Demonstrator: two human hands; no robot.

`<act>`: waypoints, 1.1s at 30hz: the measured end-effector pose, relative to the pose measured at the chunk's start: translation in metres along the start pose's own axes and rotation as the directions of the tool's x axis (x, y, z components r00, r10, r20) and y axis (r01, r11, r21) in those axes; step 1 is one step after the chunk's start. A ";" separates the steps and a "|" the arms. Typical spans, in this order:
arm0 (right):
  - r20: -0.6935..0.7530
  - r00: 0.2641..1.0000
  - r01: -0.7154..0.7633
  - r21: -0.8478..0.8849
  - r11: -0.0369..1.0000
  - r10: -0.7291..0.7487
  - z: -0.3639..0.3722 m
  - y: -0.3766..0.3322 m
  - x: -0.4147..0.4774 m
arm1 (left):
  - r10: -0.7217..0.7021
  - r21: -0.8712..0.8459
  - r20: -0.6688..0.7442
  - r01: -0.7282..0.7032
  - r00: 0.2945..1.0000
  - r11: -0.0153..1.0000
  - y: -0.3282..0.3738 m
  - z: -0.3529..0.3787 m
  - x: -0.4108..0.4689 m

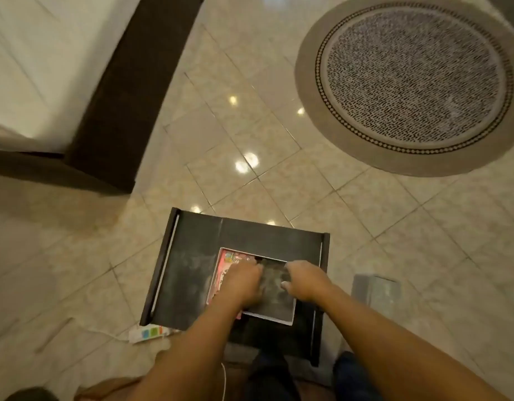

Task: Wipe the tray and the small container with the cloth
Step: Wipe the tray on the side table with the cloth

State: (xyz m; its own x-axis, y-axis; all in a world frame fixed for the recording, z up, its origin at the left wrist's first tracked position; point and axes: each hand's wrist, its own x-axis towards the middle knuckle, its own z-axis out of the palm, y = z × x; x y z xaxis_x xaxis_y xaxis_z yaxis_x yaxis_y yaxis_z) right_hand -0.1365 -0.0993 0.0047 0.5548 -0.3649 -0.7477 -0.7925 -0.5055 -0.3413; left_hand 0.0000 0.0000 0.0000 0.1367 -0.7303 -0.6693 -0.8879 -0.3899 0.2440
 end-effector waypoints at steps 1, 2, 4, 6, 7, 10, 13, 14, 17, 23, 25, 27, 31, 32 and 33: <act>0.013 1.000 -0.011 -0.031 0.999 0.011 0.009 0.000 0.011 | 0.011 0.026 0.018 -0.011 1.000 1.000 -0.004 0.008 0.011; 0.009 1.000 -0.007 -0.056 0.998 0.007 0.016 0.001 0.022 | 0.031 0.043 0.003 -0.032 1.000 0.999 -0.008 0.018 0.021; -0.014 1.000 -0.003 -0.103 0.995 0.002 0.033 0.005 0.039 | 0.078 0.102 -0.031 -0.075 0.996 0.992 -0.016 0.038 0.039; -0.054 0.998 0.017 -0.165 0.986 -0.027 0.050 0.007 0.056 | 0.132 0.149 -0.080 -0.119 0.988 0.982 -0.023 0.061 0.054; -0.081 0.996 0.023 -0.197 0.980 -0.040 0.058 0.008 0.063 | 0.149 0.170 -0.104 -0.130 0.983 0.977 -0.026 0.072 0.061; -0.184 0.982 -0.015 -0.268 0.963 -0.036 0.077 0.005 0.077 | 0.156 0.213 -0.152 -0.121 0.976 0.969 -0.029 0.092 0.074; -0.292 0.956 -0.095 -0.295 0.951 0.004 0.095 0.001 0.085 | 0.147 0.203 -0.215 -0.103 0.966 0.974 -0.025 0.105 0.081; -0.321 0.947 -0.112 -0.296 0.949 0.011 0.101 0.002 0.088 | 0.143 0.202 -0.239 -0.095 0.960 0.975 -0.024 0.110 0.082; -0.368 0.929 -0.138 -0.273 0.952 0.029 0.113 0.004 0.092 | 0.132 0.188 -0.268 -0.083 0.954 0.979 -0.020 0.118 0.084; -0.300 0.953 -0.102 -0.180 0.978 0.044 0.111 0.001 0.086 | 0.112 0.207 -0.206 -0.069 0.972 0.976 -0.016 0.110 0.081; -0.238 0.971 -0.061 -0.094 0.994 0.038 0.099 0.000 0.076 | 0.121 0.220 -0.153 -0.085 0.981 0.972 -0.015 0.100 0.077; -0.148 0.986 -0.070 0.042 0.997 0.076 0.084 0.000 0.065 | 0.141 0.212 -0.120 -0.114 0.983 0.971 -0.016 0.086 0.069; -0.085 0.989 -0.084 0.316 0.945 0.117 0.046 0.010 0.039 | 0.124 0.045 -0.108 -0.120 0.986 0.992 -0.014 0.045 0.049; -0.095 0.990 -0.058 0.398 0.915 0.104 0.034 0.016 0.031 | 0.101 -0.049 -0.101 -0.107 0.990 0.993 -0.011 0.033 0.044; -0.110 0.990 -0.026 0.482 0.876 0.091 0.020 0.023 0.022 | 0.076 -0.180 -0.104 -0.094 0.992 0.979 -0.008 0.021 0.038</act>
State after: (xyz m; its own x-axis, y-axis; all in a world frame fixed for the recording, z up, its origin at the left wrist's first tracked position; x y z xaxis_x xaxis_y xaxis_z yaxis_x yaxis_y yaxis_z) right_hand -0.1474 -0.1032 -0.0312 0.5052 -0.4932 -0.7081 -0.8308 -0.0559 -0.5538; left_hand 0.0030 -0.0130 -0.0421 0.1139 -0.8120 -0.5725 -0.8033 -0.4143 0.4279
